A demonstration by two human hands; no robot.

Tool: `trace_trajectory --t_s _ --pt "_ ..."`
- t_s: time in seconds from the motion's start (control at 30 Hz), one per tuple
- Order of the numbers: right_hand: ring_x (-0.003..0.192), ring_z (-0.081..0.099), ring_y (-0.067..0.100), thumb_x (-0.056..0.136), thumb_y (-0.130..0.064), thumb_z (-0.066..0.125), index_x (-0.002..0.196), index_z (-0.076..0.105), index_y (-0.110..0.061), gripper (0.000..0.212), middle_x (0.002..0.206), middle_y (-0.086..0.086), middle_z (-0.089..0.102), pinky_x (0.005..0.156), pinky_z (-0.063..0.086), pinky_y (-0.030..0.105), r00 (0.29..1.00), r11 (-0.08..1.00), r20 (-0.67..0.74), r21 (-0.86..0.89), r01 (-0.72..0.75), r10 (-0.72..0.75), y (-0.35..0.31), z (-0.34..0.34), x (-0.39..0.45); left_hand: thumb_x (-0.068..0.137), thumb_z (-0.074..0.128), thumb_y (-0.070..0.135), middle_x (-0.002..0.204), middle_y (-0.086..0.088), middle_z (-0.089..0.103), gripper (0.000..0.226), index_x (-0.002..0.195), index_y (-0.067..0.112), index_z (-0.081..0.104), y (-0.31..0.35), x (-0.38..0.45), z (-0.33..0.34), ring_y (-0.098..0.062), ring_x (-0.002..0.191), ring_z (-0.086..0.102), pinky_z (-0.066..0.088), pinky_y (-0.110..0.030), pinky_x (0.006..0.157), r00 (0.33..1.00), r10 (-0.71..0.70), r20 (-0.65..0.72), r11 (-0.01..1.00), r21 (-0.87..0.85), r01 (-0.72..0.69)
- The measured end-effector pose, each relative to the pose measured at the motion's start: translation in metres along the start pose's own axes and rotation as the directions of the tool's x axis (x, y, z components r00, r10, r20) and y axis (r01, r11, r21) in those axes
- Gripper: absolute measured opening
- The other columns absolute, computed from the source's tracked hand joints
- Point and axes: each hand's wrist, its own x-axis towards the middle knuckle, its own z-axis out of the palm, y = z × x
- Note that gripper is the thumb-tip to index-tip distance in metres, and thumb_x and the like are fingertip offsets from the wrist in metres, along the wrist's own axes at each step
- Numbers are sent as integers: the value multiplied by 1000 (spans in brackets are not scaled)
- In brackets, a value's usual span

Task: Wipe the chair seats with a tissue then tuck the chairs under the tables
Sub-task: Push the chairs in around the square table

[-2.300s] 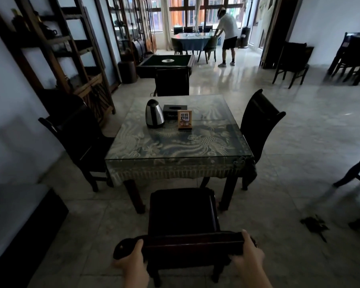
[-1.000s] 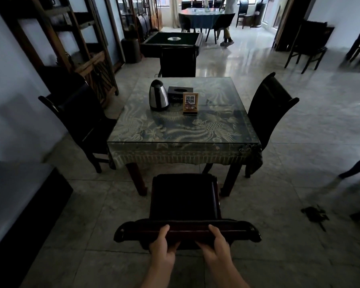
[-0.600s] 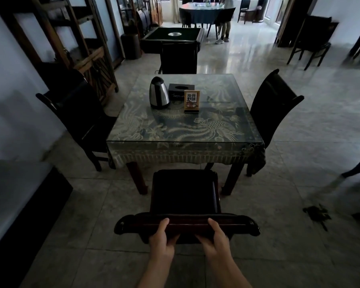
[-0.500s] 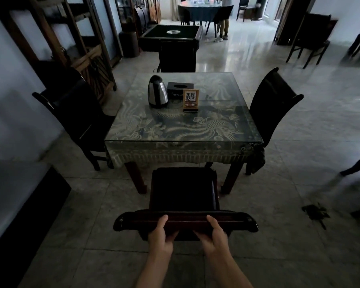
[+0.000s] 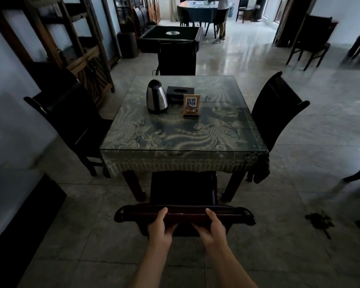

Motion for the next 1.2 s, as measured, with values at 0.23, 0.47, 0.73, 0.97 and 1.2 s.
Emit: trace_trajectory --t_s 0.23,0.47,0.73,0.97,1.2 --pt "114 58 45 89 -3 63 135 45 -2 49 127 28 58 85 51 62 1000 1000 14 13 -11 11 -10 25 25 85 72 9 113 -18 66 37 119 9 58 13 15 30 -37 103 64 57 -46 67 1000 -10 -8 1000 25 10" --pt "113 59 42 89 -6 66 132 49 0 47 126 26 59 74 55 55 1000 1000 10 5 -18 18 -19 46 43 84 73 8 119 -20 64 46 127 8 56 24 32 54 -37 103 63 56 -48 68 999 -38 -19 999 10 39" --pt "110 60 42 89 -8 66 134 48 0 49 124 25 61 70 55 54 1000 1000 23 -2 -22 22 -24 62 58 81 76 8 116 -19 65 55 130 10 53 32 44 69 -37 102 64 58 -48 65 998 -45 -40 999 -13 45" --pt "112 60 43 88 -12 67 134 48 0 51 126 25 60 76 56 57 999 1000 48 -2 -19 19 -24 63 64 80 78 10 118 -19 63 58 132 12 52 35 46 73 -38 105 62 58 -53 74 997 -57 -42 998 -8 57" --pt "113 58 44 90 -15 67 135 46 -1 52 129 25 58 72 55 58 999 1000 50 4 -18 18 -24 64 65 80 79 14 121 -19 62 62 135 15 49 38 46 73 -39 105 61 58 -54 74 996 -84 -35 996 -5 84"
